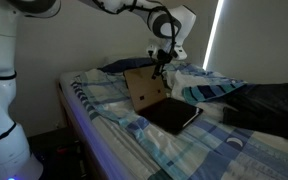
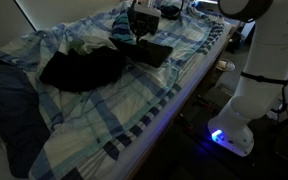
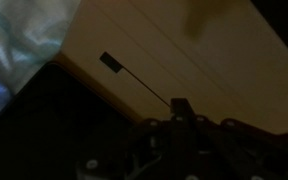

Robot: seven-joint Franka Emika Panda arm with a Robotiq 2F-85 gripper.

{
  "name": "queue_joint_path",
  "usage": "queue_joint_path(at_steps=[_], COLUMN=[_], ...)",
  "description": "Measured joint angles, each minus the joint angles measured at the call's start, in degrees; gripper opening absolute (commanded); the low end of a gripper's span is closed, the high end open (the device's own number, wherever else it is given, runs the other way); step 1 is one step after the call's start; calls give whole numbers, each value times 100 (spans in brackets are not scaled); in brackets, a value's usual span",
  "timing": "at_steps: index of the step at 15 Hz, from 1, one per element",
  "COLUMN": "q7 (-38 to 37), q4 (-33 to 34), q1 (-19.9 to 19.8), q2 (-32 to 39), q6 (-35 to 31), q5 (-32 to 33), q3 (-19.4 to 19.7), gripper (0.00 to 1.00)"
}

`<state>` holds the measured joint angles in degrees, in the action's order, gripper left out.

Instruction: Open the laptop

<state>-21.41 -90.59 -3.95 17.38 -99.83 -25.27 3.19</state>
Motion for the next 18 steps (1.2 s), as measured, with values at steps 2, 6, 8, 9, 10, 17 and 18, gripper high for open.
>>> queue_joint_path(at_steps=[2,6,8,9,10,17,18], q7=[0,0,0,0,0,1,1], q4=[-42,-45,-46,-46,-46,-44,-44], q1=[29,91,99,98,98,98,98], q2=[-20,-49,-75,-95,-120,-289,-288], q6=[70,157,157,157,155,36,35], q5=[-21,-21,-21,-20,-19,-19,-19], q3=[-53,-104,-104,-104,-103,-102,-102], gripper=[0,0,0,10,27,34,34])
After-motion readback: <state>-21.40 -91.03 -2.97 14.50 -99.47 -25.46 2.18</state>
